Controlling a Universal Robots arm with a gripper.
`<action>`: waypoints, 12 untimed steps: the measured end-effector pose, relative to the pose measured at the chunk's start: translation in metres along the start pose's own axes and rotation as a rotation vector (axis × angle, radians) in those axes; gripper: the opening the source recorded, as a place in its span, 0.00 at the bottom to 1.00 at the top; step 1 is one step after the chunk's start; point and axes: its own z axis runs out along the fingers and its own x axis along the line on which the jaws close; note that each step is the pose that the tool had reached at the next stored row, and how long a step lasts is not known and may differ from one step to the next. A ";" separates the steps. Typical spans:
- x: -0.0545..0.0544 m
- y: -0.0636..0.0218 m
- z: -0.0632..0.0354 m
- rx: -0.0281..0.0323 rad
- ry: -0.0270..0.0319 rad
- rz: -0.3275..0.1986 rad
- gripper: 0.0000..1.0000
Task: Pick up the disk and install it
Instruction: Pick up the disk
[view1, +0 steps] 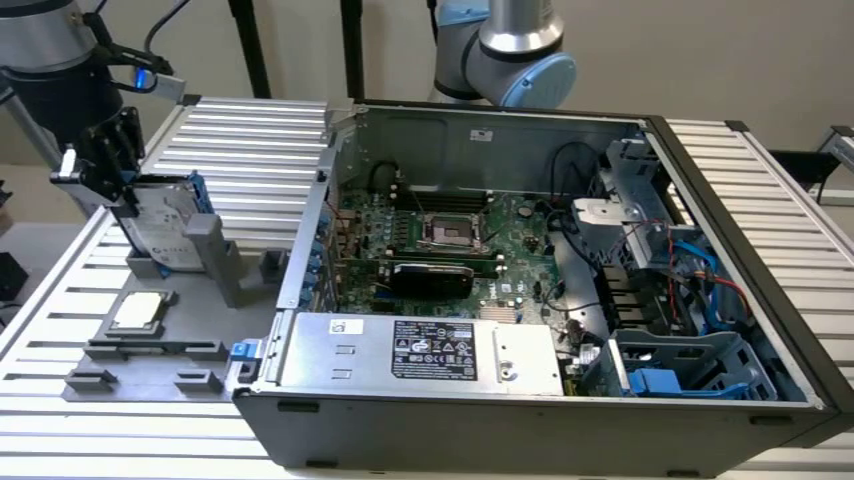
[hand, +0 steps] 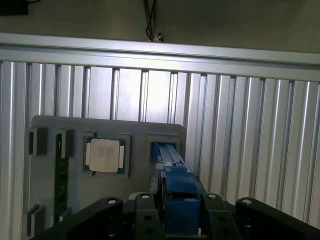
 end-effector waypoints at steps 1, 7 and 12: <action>0.000 0.0000 0.0000 0.0000 0.0000 0.000 0.33; 0.006 0.0003 0.0001 0.0000 -0.0007 0.005 0.33; 0.010 0.0005 0.0001 0.0000 -0.0016 0.013 0.33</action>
